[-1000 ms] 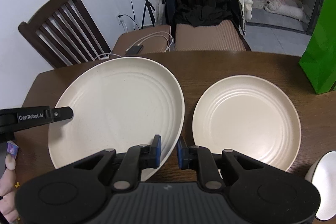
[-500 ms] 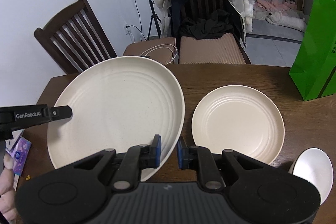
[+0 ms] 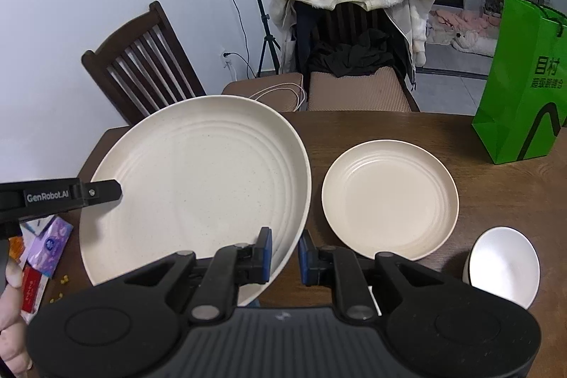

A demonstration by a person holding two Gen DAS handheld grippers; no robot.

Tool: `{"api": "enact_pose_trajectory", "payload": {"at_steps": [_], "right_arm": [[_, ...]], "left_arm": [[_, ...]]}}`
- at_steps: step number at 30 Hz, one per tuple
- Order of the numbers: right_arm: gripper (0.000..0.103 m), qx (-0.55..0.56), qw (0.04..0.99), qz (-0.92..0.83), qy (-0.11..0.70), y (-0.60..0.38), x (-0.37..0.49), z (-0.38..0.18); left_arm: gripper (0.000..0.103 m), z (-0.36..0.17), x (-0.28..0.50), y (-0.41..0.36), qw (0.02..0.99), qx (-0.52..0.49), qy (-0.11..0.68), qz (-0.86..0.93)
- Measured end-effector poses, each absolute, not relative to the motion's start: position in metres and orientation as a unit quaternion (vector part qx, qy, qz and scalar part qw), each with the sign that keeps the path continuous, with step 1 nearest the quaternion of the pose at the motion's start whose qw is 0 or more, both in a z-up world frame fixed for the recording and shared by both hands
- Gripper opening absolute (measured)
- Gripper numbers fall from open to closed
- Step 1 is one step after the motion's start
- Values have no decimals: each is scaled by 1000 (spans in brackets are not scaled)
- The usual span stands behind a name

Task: Organize plates and bowls
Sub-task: 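Lift the cream plate with both tools and carry it toward the placed plate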

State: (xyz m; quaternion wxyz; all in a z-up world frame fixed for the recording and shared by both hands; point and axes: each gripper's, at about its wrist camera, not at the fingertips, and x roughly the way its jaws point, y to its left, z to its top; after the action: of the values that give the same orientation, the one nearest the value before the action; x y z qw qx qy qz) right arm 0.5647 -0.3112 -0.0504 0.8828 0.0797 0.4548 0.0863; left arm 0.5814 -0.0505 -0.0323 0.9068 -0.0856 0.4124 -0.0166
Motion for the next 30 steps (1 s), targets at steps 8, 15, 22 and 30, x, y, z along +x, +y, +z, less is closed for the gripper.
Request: {"api": "enact_pose_trajectory", "payload": {"at_steps": [8, 15, 22, 30], "right_arm": [[15, 75, 888, 92, 445, -316, 530, -38], [15, 74, 889, 99, 440, -319, 503, -31], [15, 72, 892, 106, 434, -321, 472, -25], [15, 73, 892, 112, 432, -322, 438, -21]], "left_arm": [[17, -21, 544, -55, 911, -89, 403, -12], [17, -15, 510, -60, 914, -88, 397, -7], [17, -11, 478, -61, 916, -86, 391, -4], [17, -7, 440, -60, 918, -81, 389, 1]]}}
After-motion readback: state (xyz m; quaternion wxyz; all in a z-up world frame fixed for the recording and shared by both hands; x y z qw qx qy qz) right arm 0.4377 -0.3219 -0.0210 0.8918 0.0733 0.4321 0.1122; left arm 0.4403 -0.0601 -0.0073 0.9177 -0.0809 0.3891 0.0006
